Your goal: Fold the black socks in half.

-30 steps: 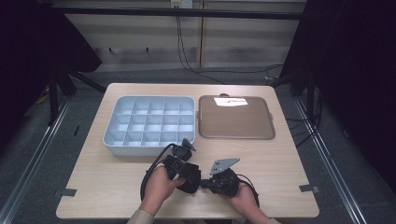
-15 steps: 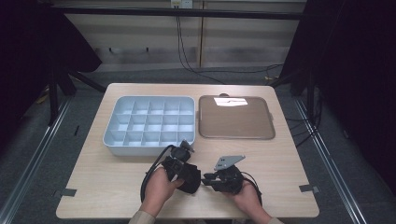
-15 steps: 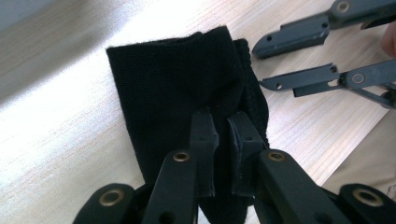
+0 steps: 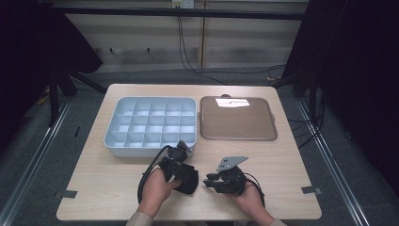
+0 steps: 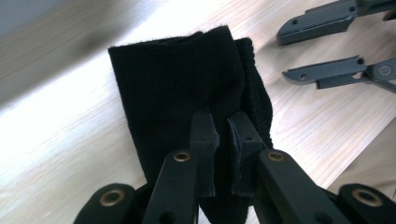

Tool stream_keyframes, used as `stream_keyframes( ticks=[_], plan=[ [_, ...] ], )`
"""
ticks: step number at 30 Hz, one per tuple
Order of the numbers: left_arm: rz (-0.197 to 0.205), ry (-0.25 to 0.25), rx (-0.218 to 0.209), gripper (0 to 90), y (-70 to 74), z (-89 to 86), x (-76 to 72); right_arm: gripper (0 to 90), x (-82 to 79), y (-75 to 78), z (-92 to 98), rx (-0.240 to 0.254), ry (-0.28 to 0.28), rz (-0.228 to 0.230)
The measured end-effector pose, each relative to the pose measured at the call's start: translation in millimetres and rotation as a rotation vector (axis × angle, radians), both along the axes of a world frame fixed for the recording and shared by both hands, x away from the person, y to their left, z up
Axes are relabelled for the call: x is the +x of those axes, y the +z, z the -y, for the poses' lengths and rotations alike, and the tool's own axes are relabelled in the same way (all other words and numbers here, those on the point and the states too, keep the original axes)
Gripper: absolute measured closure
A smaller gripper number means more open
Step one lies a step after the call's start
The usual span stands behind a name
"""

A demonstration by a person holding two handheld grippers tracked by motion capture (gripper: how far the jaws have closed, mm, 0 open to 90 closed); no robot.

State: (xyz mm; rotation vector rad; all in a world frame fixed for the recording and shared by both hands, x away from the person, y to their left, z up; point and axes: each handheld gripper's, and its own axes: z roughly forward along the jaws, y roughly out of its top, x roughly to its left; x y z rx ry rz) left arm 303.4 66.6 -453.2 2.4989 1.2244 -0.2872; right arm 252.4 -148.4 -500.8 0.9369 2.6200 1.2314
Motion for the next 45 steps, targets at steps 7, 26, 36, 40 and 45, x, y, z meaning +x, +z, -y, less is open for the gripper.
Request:
stream_keyframes(
  ticks=[7,26,36,40,45],
  plan=[
    [-0.002,0.013,0.006,82.3,0.6,-10.8,0.6,66.6,0.7,-1.0,-0.3,-0.002,0.001,0.005],
    [0.006,0.038,0.033,81.5,3.4,-31.9,1.6,52.6,2.1,-1.2,4.7,-0.020,-0.013,0.038],
    [0.014,0.050,0.018,75.5,8.3,-35.8,0.2,47.7,2.8,-2.9,4.9,-0.034,-0.014,0.049],
    [0.016,0.050,0.015,72.5,11.0,-36.1,0.0,46.8,2.8,-4.1,4.8,-0.036,-0.013,0.048],
    [0.027,0.044,0.023,67.9,17.8,-35.1,-0.3,45.7,2.0,-4.5,3.7,-0.047,-0.014,0.065]
  ],
)
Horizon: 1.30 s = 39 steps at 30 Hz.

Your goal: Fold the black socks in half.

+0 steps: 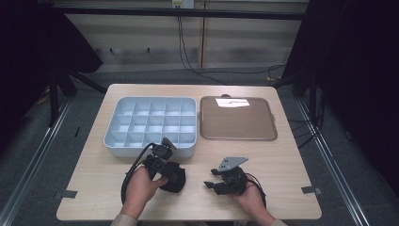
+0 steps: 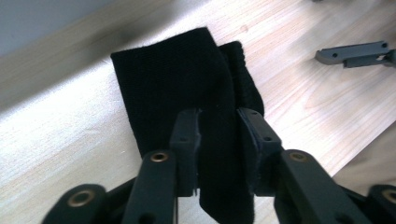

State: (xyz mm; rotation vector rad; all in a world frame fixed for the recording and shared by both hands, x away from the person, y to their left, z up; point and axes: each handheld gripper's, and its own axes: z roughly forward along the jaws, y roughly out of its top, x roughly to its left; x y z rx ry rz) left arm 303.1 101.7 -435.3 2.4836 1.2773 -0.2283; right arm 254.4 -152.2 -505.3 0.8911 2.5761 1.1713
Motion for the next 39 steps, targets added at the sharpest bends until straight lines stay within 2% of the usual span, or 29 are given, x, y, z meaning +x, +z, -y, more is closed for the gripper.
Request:
stream_keyframes(
  ticks=[12,14,17,18,21,27,39],
  plan=[
    [0.029,0.006,-0.014,65.8,11.7,2.8,0.8,44.2,-1.4,-0.8,-0.9,-0.012,0.007,0.020],
    [0.025,0.005,-0.013,69.0,11.6,4.4,0.9,44.2,-1.6,-0.8,-1.2,-0.013,0.005,0.023],
    [0.027,-0.001,-0.014,74.3,10.2,5.6,0.9,43.8,-1.7,-1.0,-1.2,-0.012,0.005,0.024],
    [0.022,0.003,-0.016,78.6,8.2,7.4,1.0,43.8,-2.1,-1.3,-1.5,-0.014,0.007,0.028],
    [0.013,-0.009,-0.011,81.5,4.9,12.3,0.7,43.4,-2.4,-1.4,-2.0,-0.020,0.009,0.036],
    [-0.005,-0.012,-0.007,82.5,-1.9,18.0,2.4,43.0,-2.5,-2.1,-1.8,-0.015,0.010,0.039],
    [0.008,-0.016,-0.009,81.2,-9.6,21.5,-2.4,42.2,-2.9,-2.8,-1.9,-0.014,0.014,0.048]
  ],
)
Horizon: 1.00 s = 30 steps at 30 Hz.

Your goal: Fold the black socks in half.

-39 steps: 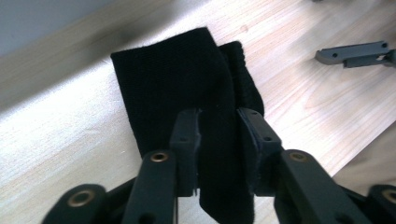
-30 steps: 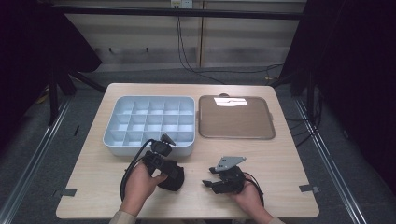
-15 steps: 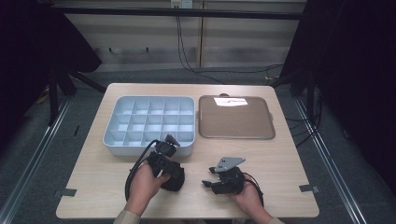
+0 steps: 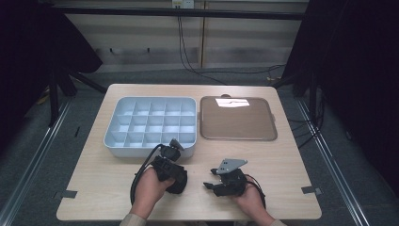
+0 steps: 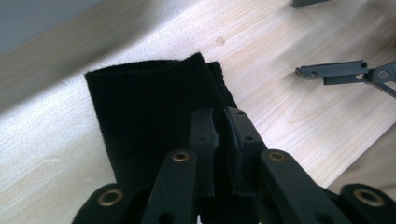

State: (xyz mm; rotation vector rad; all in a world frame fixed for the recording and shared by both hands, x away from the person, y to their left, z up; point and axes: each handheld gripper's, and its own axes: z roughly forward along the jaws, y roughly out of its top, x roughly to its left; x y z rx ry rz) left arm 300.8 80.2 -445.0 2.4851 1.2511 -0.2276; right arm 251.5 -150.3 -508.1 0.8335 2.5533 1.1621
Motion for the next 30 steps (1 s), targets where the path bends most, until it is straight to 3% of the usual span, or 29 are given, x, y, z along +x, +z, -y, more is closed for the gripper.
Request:
stream_keyframes(
  ticks=[11,20,23,25,30],
  plan=[
    [0.009,0.000,0.021,79.9,-1.7,0.9,-1.0,38.8,-0.8,-1.2,0.6,0.006,-0.003,0.005],
    [0.004,0.010,0.002,78.2,-5.0,-2.4,-1.7,36.6,-0.7,-1.2,0.6,0.002,-0.005,0.005],
    [-0.003,0.009,-0.011,71.6,-4.7,-2.8,-1.9,36.6,-0.6,-1.3,0.6,0.002,-0.005,0.005],
    [0.003,-0.004,0.005,69.5,-2.1,-1.8,-2.5,36.6,-0.6,-1.2,0.7,0.002,-0.005,0.004],
    [-0.012,0.001,-0.008,68.9,3.6,-4.8,-1.3,36.7,-0.5,-1.3,0.8,0.003,-0.005,0.004]
  ],
)
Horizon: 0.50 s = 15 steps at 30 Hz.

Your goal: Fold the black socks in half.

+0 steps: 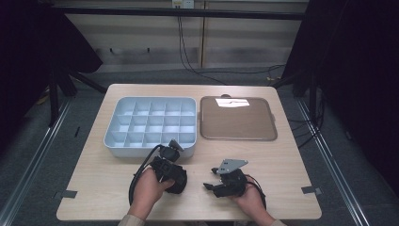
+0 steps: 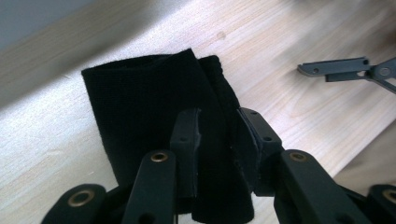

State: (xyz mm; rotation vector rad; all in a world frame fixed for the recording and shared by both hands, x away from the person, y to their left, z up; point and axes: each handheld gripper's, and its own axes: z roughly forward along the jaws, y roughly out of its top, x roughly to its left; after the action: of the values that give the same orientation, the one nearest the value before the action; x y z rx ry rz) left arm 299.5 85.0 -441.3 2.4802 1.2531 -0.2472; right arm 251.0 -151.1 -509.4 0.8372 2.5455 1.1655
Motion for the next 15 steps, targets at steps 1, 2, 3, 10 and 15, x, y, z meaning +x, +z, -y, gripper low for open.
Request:
stream_keyframes(
  ticks=[1,2,3,10,15],
  plan=[
    [0.001,0.004,0.001,68.9,0.8,-0.7,0.0,36.7,0.0,0.0,0.0,0.000,0.000,0.000],
    [0.001,0.001,0.000,68.7,2.1,-1.5,0.3,36.8,0.0,0.0,0.0,-0.001,0.000,0.000],
    [0.001,0.001,0.000,67.9,2.1,-1.5,0.3,36.8,0.0,0.0,0.0,-0.001,0.000,0.000],
    [0.019,0.018,-0.021,64.5,14.4,-7.4,2.3,36.9,0.1,0.0,0.0,0.000,0.000,0.000],
    [0.024,0.016,-0.023,61.5,19.3,-10.6,3.2,37.1,0.2,0.0,0.0,0.001,-0.001,-0.001]
  ],
)
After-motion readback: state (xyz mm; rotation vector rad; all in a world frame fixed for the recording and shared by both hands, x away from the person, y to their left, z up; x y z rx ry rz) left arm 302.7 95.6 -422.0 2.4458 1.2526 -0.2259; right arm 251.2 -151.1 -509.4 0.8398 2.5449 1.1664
